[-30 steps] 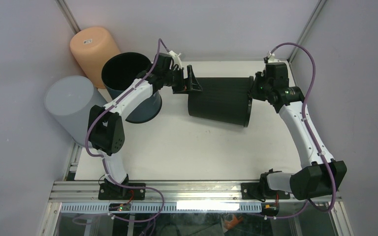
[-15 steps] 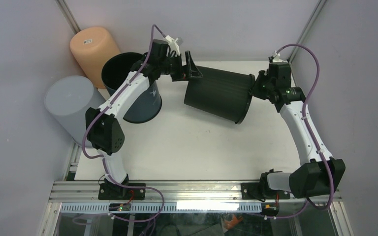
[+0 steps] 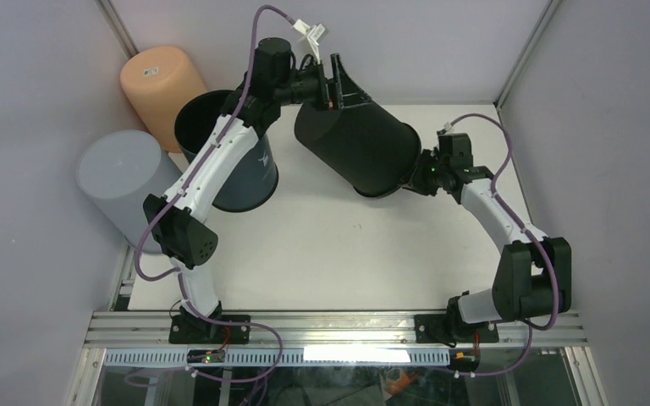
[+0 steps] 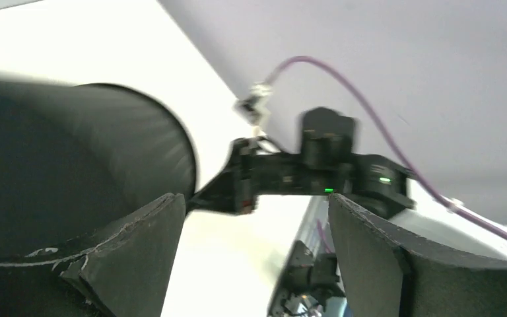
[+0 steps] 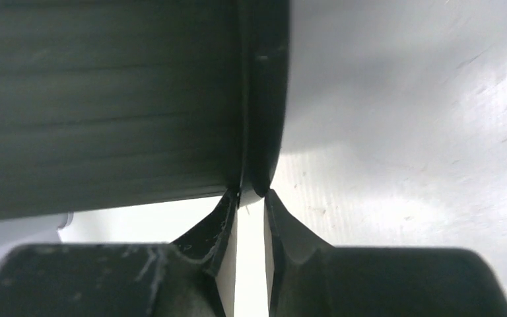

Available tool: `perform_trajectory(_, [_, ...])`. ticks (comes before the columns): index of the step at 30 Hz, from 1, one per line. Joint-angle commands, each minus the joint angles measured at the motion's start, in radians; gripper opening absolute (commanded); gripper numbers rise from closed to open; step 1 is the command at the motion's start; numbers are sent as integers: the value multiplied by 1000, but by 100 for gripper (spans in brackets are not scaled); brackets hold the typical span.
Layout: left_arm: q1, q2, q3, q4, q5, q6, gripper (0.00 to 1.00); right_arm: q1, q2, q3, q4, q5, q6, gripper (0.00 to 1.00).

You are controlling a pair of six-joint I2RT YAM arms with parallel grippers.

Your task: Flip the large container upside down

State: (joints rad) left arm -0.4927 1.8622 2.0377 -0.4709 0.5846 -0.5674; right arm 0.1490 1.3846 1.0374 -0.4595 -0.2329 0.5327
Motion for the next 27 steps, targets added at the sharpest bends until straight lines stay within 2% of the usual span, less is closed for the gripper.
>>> perform_trajectory(1, [-73,35,60,90,135,-67,82,23,-2,-69,176,-128,95,0])
perform_trajectory(8, [-112,67,21,119,150,-84,82,10,-7,-161,224,-32,129,0])
perform_trajectory(14, [-119,71,25,140,148,-91,82,-94,3,-306,358,-142,233,0])
perform_trajectory(20, [-119,78,25,142,151,-90,82,-109,7,-315,388,-184,232,1])
perform_trajectory(23, [-118,69,16,142,146,-81,82,-108,-22,-281,331,-167,170,12])
perform_trajectory(27, [-110,46,10,111,121,-48,82,-120,-115,-229,251,-117,61,35])
